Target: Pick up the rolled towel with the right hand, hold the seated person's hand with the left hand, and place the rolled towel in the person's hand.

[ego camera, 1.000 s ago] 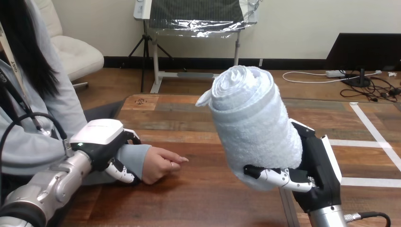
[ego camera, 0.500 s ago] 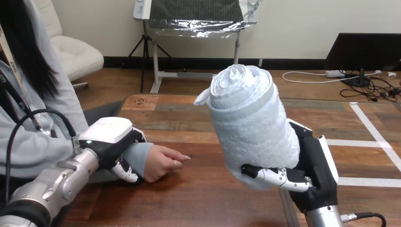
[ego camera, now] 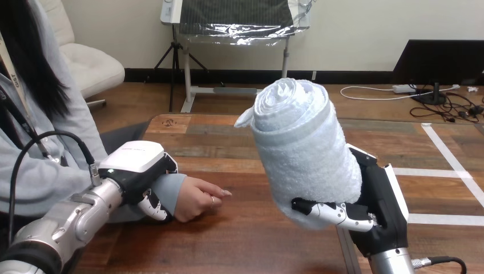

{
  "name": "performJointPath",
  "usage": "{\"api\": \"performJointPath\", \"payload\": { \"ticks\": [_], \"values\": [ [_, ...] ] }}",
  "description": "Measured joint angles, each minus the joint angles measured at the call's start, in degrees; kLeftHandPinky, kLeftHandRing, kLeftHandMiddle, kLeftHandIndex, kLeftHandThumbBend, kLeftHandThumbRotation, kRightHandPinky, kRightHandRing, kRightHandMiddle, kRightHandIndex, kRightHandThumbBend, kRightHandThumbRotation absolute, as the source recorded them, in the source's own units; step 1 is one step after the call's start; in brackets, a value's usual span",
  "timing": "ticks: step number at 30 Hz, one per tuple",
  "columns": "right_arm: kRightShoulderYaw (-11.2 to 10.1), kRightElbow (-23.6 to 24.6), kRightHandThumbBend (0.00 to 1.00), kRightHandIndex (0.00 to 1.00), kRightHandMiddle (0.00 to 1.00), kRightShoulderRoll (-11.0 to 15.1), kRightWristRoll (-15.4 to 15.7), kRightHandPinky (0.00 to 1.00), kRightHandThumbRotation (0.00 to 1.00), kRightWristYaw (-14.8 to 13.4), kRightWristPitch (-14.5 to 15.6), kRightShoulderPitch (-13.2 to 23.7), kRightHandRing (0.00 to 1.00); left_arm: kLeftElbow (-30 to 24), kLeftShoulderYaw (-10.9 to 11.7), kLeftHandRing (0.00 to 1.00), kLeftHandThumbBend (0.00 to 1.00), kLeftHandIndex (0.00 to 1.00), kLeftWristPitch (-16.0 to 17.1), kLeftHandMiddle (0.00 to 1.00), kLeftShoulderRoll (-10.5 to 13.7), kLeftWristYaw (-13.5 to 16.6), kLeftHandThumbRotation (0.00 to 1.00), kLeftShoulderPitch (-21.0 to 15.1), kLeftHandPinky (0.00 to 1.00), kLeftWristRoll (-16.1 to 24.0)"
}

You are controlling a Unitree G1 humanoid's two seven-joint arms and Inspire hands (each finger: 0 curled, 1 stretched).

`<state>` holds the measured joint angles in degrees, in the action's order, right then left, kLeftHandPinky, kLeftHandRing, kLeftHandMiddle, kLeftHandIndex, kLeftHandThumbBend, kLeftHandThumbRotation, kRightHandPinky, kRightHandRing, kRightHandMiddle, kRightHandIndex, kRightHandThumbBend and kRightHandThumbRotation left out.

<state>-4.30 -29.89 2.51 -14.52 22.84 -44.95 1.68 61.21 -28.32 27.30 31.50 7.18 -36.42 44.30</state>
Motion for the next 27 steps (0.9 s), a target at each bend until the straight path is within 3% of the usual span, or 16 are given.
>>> {"api": "performJointPath", "payload": {
  "ticks": [27],
  "values": [
    [0.0, -0.1, 0.53, 0.44, 0.41, 0.0, 1.4, 0.22, 0.00, -0.1, 0.5, 0.4, 0.30, -0.1, 0.3, 0.32, 0.82, 0.36, 2.0, 0.38, 1.2, -0.9, 0.00, 1.4, 0.26, -3.3]
  ]
}}
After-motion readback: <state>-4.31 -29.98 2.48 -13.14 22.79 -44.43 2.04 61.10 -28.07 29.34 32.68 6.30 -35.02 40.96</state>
